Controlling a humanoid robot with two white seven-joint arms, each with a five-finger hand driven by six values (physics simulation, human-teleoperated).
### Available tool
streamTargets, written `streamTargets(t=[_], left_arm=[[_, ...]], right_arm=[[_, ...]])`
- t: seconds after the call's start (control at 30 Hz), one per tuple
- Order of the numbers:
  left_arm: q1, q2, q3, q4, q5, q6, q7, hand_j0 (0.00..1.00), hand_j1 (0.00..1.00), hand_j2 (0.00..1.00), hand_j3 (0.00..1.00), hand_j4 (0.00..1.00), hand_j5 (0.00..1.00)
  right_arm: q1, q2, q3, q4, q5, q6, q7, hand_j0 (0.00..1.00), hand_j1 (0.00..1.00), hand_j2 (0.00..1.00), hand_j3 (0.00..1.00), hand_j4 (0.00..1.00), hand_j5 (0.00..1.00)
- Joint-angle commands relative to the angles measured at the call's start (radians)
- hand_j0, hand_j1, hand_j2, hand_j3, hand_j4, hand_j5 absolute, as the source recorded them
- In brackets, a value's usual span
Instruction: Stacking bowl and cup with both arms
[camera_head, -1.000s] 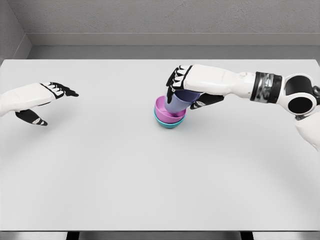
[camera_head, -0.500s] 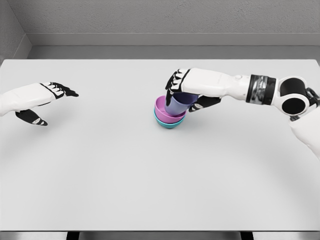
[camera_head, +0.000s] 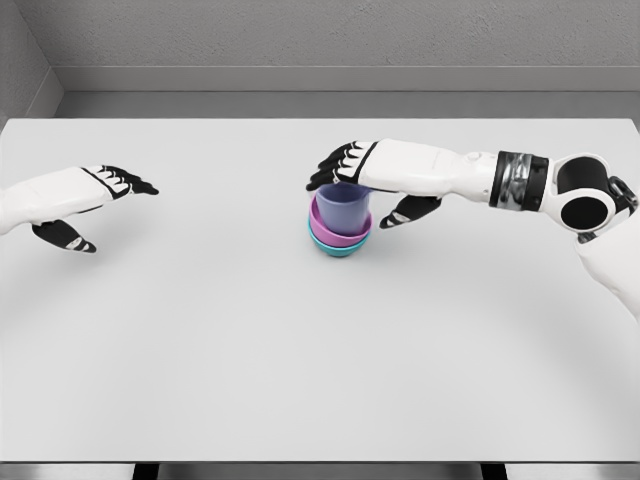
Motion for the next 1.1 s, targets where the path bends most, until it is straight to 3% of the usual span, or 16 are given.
streamTargets(t=[0.0,0.13,0.23,0.3,0.43,0.57,1.07], left_arm=[[0.0,0.001,0.0,0.0,0.006,0.002,0.0,1.0,1.0,1.0,1.0,1.0,1.0],[0.0,0.001,0.0,0.0,0.005,0.002,0.0,1.0,1.0,1.0,1.0,1.0,1.0],[0.002,0.001,0.0,0.0,0.005,0.002,0.0,1.0,1.0,1.0,1.0,1.0,1.0],[0.002,0.001,0.0,0.0,0.005,0.002,0.0,1.0,1.0,1.0,1.0,1.0,1.0],[0.002,0.003,0.002,0.0,0.006,0.002,0.0,1.0,1.0,1.0,1.0,1.0,1.0],[0.002,0.004,0.002,0.0,0.006,0.002,0.0,1.0,1.0,1.0,1.0,1.0,1.0],[0.003,0.015,0.003,0.001,0.009,0.002,0.0,1.0,1.0,1.0,1.0,1.0,1.0]], right_arm=[[0.0,-0.002,-0.002,-0.002,-0.007,0.003,-0.001,1.0,1.0,1.0,1.0,1.0,1.0],[-0.031,-0.019,-0.065,-0.055,-0.01,0.003,-0.001,1.0,1.0,1.0,1.0,1.0,1.0],[-0.015,-0.106,-0.27,-0.189,-0.018,0.003,-0.001,1.0,1.0,1.0,1.0,1.0,1.0],[0.003,-0.155,-0.349,-0.207,-0.024,0.003,-0.001,1.0,1.0,1.0,1.0,1.0,1.0],[0.311,-0.258,-0.525,-0.195,-0.078,0.003,-0.001,1.0,1.0,1.0,1.0,1.0,1.0],[0.359,-0.255,-0.513,-0.197,-0.07,0.003,-0.001,1.0,1.0,1.0,1.0,1.0,1.0],[0.359,-0.255,-0.49,-0.201,-0.07,0.003,-0.001,1.0,1.0,1.0,1.0,1.0,1.0]])
